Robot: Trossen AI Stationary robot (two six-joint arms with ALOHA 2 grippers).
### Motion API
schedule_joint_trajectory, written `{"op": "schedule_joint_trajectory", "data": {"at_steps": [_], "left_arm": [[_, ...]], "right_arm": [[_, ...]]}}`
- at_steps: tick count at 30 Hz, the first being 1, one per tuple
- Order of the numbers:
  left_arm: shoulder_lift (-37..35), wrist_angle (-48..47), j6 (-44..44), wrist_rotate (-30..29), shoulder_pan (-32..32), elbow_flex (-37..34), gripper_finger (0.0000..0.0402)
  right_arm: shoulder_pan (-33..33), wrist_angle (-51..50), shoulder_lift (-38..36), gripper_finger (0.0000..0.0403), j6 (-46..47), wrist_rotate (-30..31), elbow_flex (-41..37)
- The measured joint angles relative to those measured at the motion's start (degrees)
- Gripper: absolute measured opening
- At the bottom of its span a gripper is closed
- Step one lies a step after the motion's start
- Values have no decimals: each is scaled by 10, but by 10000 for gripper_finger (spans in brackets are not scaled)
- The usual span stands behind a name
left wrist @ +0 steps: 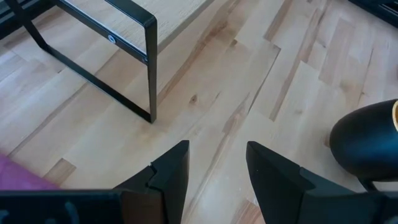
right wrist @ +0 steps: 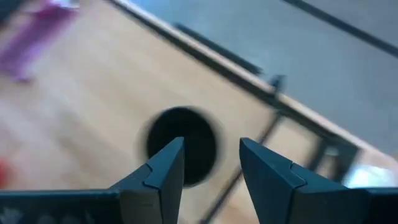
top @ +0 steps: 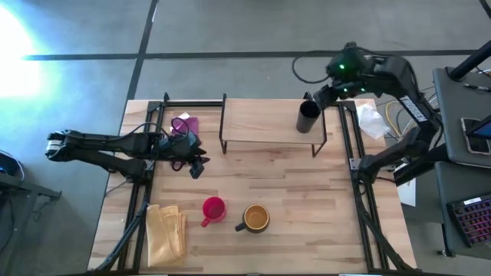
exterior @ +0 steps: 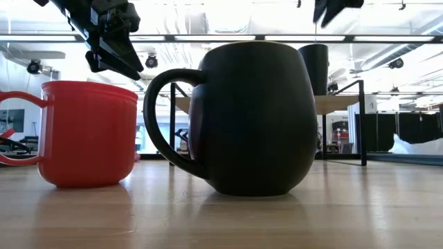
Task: Stack small to large cups/mugs on shelf
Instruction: Put the black mug on the shelf
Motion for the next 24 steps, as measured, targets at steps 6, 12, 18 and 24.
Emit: {"op": "schedule_joint_trajectory", "data": {"at_steps": [6,12,18,24], "left_arm": [[0,1,32,67,-1,0,146],[0,3,46,68,-1,0,146],[1,3,66,69,-1,0,146],[1,2,82,93,-1,0,146]], "right_arm": [[152,0,-10,145,93,-32,11],[369,0,16,142,297,1,-23],[517,29,70,139,543,12,-77],[552,140,162,139,640,-14,-109]]}}
